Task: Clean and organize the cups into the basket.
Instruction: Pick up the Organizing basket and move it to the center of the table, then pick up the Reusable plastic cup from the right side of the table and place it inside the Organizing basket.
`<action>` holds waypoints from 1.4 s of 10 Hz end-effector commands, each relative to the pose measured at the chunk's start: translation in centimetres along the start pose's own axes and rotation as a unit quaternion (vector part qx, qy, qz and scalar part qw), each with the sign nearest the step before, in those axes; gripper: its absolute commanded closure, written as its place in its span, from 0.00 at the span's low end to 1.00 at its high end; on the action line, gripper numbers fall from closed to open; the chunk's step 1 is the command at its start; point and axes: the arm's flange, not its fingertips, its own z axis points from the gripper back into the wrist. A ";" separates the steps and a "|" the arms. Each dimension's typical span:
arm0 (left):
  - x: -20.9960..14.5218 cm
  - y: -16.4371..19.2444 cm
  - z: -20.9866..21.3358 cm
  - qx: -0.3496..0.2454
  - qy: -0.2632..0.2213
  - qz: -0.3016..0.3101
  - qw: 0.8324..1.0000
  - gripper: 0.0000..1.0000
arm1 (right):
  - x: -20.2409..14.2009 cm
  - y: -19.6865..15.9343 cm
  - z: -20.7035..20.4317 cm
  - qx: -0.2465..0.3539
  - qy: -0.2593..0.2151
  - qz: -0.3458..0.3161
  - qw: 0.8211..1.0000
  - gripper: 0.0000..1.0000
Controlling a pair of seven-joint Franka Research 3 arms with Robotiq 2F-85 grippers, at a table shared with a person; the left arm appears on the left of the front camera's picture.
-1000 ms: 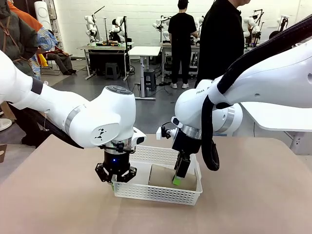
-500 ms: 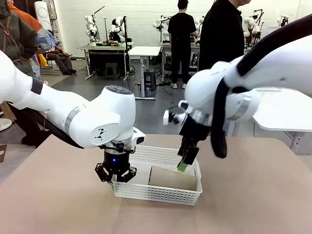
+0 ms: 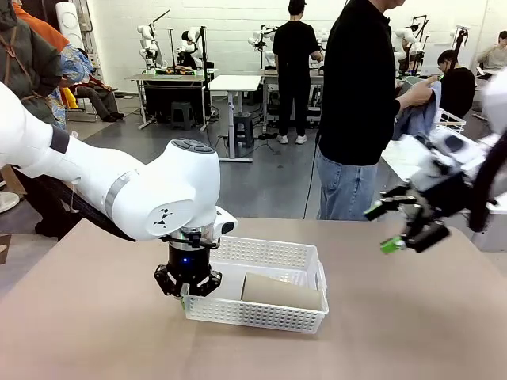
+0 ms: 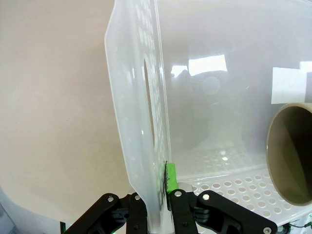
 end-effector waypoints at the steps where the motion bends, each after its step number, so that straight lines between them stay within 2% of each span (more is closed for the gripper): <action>1: -0.2 0.1 0.1 0.002 -0.003 -0.004 1.000 1.00 | -7.1 -1.2 1.2 0.025 -0.102 -0.055 0.993 0.00; 3: -0.2 0.1 0.1 0.002 -0.003 -0.004 1.000 1.00 | -12.5 -0.6 2.2 0.019 -0.165 -0.082 0.983 0.00; 5: -0.2 0.1 0.1 0.002 -0.003 -0.004 1.000 1.00 | -15.7 0.7 3.6 -0.010 -0.198 -0.117 0.973 0.00; 7: -0.2 0.1 0.1 0.002 -0.003 -0.004 1.000 1.00 | -15.7 1.2 4.3 -0.026 -0.195 -0.117 0.973 0.00; 8: -0.2 0.1 0.1 0.002 -0.003 -0.004 1.000 1.00 | -17.0 1.8 3.6 -0.002 -0.189 -0.129 0.973 0.00; 14: -0.2 0.1 0.1 0.002 -0.003 -0.004 1.000 1.00 | -17.0 1.8 3.6 -0.002 -0.189 -0.129 0.973 0.00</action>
